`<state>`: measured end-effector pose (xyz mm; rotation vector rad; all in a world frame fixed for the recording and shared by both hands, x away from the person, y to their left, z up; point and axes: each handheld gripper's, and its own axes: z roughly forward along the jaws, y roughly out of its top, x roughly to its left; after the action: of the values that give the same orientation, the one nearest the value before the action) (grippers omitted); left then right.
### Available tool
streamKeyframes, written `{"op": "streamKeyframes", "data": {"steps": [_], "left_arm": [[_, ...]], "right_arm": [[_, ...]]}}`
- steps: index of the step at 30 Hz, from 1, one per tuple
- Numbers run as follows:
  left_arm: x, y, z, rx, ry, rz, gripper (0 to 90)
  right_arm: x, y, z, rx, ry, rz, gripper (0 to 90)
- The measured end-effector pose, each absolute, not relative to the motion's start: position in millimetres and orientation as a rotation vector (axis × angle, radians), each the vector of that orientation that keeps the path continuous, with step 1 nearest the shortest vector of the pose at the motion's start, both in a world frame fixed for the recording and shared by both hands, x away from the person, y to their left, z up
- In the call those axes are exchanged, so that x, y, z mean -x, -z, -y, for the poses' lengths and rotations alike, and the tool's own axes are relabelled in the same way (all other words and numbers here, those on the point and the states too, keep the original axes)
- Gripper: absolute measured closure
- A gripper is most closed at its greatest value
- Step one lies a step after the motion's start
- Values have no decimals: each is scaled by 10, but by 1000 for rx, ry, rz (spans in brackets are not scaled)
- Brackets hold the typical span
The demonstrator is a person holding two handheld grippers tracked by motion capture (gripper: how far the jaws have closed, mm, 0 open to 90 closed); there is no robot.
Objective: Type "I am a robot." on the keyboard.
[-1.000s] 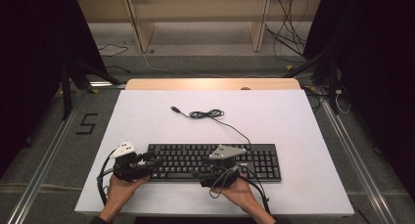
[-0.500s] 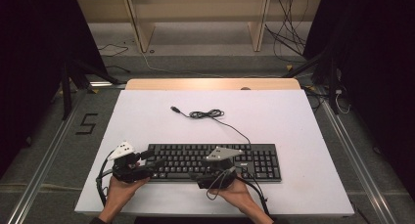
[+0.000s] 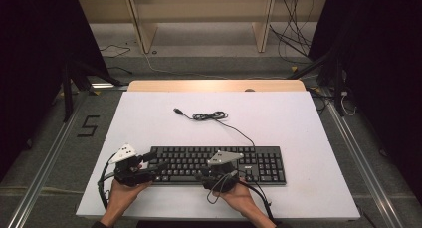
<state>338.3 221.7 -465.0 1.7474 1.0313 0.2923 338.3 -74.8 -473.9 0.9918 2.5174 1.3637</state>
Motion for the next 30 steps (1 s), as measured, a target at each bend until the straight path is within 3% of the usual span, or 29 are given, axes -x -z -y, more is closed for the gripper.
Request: {"op": "streamKeyframes", "data": {"steps": [9, 30], "left_arm": [[-3381, 4648, -2218, -1751, -296, -1025, 317], [-3382, 4647, -2224, -1749, -304, -1028, 318]], "right_arm": [[-3387, 4797, 729, -987, -1312, -2551, 835], [-3405, 4871, 699, -979, -1255, -2573, 900]]}}
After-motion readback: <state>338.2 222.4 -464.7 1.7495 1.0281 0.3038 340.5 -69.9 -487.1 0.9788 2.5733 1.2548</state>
